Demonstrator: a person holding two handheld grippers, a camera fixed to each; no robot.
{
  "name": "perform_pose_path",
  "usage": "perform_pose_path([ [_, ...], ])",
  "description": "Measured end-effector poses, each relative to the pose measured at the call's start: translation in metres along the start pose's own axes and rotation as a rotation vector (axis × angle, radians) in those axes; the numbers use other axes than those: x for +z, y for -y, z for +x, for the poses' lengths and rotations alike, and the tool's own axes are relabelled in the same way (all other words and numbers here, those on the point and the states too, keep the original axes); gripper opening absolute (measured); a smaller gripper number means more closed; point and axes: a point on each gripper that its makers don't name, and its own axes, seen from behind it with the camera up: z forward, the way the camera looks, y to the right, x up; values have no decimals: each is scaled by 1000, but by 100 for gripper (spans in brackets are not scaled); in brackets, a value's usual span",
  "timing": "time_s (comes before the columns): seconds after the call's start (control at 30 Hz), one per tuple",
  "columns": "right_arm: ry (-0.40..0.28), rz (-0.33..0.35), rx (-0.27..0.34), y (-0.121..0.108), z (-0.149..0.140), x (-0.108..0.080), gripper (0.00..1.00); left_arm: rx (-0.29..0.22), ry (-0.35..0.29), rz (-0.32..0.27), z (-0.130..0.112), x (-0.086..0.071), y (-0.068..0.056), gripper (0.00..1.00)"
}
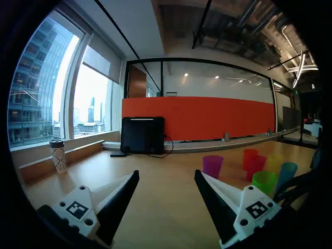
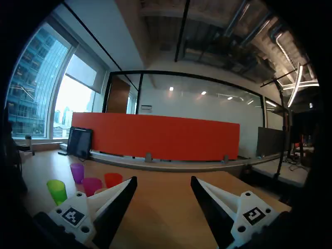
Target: Pour water
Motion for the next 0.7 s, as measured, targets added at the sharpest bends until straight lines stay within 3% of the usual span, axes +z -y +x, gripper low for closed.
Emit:
perform_pose_path([
  [0.2,-4,4,-15,3,-8,5,100,-1,0,0,0,0,0,99],
  [0.7,18,14,51,17,-34,9,100,-1,0,0,0,1,0,99],
])
